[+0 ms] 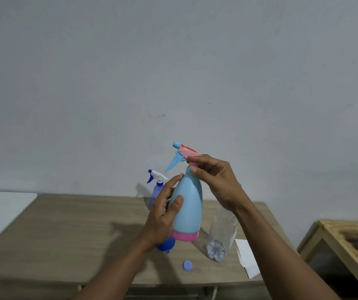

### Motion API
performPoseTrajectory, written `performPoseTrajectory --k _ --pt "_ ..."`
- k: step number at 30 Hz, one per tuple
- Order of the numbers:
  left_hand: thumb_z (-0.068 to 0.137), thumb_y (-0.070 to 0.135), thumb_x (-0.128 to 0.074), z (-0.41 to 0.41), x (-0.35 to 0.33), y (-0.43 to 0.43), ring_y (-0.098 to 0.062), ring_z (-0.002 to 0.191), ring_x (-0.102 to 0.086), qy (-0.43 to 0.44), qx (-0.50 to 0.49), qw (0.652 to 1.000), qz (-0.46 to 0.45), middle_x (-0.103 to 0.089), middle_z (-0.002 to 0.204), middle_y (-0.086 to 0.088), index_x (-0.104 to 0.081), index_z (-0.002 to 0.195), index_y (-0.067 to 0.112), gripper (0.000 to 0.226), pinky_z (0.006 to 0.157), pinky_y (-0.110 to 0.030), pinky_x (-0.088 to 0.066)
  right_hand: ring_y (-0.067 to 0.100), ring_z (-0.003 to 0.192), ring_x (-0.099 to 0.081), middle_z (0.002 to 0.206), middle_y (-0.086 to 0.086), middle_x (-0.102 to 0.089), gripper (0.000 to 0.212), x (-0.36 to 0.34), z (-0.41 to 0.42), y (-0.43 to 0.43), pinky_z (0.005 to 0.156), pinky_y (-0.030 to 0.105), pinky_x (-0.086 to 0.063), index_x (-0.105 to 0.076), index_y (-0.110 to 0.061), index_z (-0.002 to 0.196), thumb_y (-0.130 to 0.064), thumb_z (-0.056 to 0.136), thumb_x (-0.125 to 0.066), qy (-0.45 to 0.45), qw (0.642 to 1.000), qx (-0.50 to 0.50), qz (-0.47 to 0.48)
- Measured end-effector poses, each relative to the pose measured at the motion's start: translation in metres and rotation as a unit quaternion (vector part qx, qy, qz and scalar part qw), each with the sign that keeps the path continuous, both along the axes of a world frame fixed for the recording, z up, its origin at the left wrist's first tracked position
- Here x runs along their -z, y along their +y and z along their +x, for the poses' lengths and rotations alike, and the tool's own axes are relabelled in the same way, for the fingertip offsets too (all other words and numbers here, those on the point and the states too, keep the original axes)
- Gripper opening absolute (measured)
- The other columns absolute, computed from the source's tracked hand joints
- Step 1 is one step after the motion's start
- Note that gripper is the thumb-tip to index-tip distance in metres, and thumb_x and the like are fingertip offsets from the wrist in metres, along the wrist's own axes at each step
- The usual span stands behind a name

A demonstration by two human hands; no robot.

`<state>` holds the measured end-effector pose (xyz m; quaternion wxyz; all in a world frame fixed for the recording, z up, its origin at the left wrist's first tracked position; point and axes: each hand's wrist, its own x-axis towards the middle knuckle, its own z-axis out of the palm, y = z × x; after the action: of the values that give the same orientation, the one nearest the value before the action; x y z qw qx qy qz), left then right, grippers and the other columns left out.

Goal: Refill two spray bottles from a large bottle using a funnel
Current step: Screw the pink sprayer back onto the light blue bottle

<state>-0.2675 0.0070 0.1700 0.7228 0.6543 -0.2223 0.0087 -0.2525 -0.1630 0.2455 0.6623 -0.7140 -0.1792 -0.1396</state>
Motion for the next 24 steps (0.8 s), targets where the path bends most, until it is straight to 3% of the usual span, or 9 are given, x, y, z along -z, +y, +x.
performPoseTrajectory --k 3,6,9,11,13,16,18,22,24 --pt "0.083 0.053 -0.055 0.000 -0.004 0.000 -0.015 0.106 -0.066 -0.004 0.001 1.000 -0.003 -0.063 0.122 0.018 -0.047 0.137 0.040 0.056 0.073 -0.028 -0.058 0.033 0.111 -0.065 0.117 0.013 -0.068 0.028 -0.002 -0.003 -0.003 0.100 0.041 -0.051 -0.072 -0.007 0.117 0.003 0.092 -0.063 0.008 1.000 -0.016 0.013" --pt "0.084 0.051 -0.055 0.001 -0.008 0.000 -0.016 0.107 -0.066 -0.015 -0.002 1.000 -0.006 -0.063 0.123 0.015 -0.047 0.139 0.035 0.058 0.072 -0.026 -0.057 0.020 0.092 -0.060 0.107 0.005 -0.069 0.029 -0.005 -0.004 0.002 0.088 0.041 -0.051 -0.075 -0.014 0.111 -0.001 0.085 -0.073 -0.011 1.000 0.000 0.013" --pt "0.086 0.049 -0.056 0.003 -0.007 0.001 -0.019 0.110 -0.065 -0.023 -0.001 1.000 -0.007 -0.061 0.128 0.010 -0.048 0.140 0.036 0.055 0.075 -0.027 -0.057 0.014 0.095 -0.061 0.110 0.005 -0.069 0.028 -0.004 -0.005 0.006 0.085 0.033 -0.053 -0.076 -0.019 0.110 -0.003 0.087 -0.071 -0.022 1.000 0.015 0.009" --pt "0.086 0.049 -0.056 0.003 -0.008 0.002 -0.019 0.110 -0.065 -0.025 0.001 1.000 -0.004 -0.061 0.128 0.011 -0.048 0.137 0.041 0.052 0.075 -0.027 -0.057 0.017 0.106 -0.064 0.118 0.010 -0.068 0.028 -0.005 -0.007 0.002 0.091 0.029 -0.052 -0.072 -0.012 0.118 -0.001 0.093 -0.063 -0.013 1.000 0.000 0.015" --pt "0.085 0.050 -0.056 0.004 -0.010 0.003 -0.017 0.109 -0.065 -0.029 0.001 1.000 0.001 -0.061 0.127 0.012 -0.048 0.136 0.041 0.052 0.073 -0.026 -0.056 0.028 0.109 -0.065 0.120 0.015 -0.067 0.032 -0.005 -0.006 -0.001 0.096 0.034 -0.053 -0.069 -0.007 0.122 0.002 0.093 -0.062 -0.012 1.000 -0.013 0.017" --pt "0.086 0.049 -0.055 0.006 -0.013 0.003 -0.013 0.107 -0.064 -0.045 -0.008 0.999 0.011 -0.059 0.128 0.012 -0.048 0.138 0.037 0.054 0.072 -0.023 -0.056 0.022 0.086 -0.062 0.108 0.009 -0.069 0.032 -0.005 -0.004 0.006 0.086 0.039 -0.054 -0.072 -0.011 0.116 0.000 0.086 -0.072 -0.032 0.999 0.018 0.023" --pt "0.087 0.048 -0.055 0.008 -0.012 0.002 -0.014 0.108 -0.064 -0.049 -0.007 0.999 0.012 -0.060 0.128 0.014 -0.046 0.140 0.034 0.056 0.073 -0.024 -0.056 0.018 0.082 -0.059 0.105 0.003 -0.069 0.029 -0.002 -0.001 0.012 0.081 0.045 -0.053 -0.074 -0.017 0.113 -0.007 0.086 -0.074 -0.053 0.997 0.052 -0.002" --pt "0.085 0.050 -0.054 0.009 -0.010 0.005 -0.011 0.106 -0.065 -0.039 -0.001 0.999 0.015 -0.060 0.124 0.020 -0.045 0.138 0.038 0.055 0.072 -0.023 -0.056 0.024 0.106 -0.066 0.111 0.008 -0.071 0.027 -0.001 -0.001 0.008 0.094 0.037 -0.054 -0.073 -0.014 0.116 -0.002 0.094 -0.063 -0.036 0.999 0.033 0.012" --pt "0.084 0.051 -0.054 0.010 -0.011 0.006 -0.009 0.104 -0.064 -0.039 -0.005 0.999 0.020 -0.059 0.122 0.023 -0.045 0.137 0.039 0.055 0.070 -0.022 -0.056 0.027 0.103 -0.066 0.111 0.009 -0.070 0.029 -0.001 0.000 0.007 0.094 0.037 -0.054 -0.072 -0.013 0.118 -0.001 0.093 -0.064 -0.032 0.999 0.026 0.012"
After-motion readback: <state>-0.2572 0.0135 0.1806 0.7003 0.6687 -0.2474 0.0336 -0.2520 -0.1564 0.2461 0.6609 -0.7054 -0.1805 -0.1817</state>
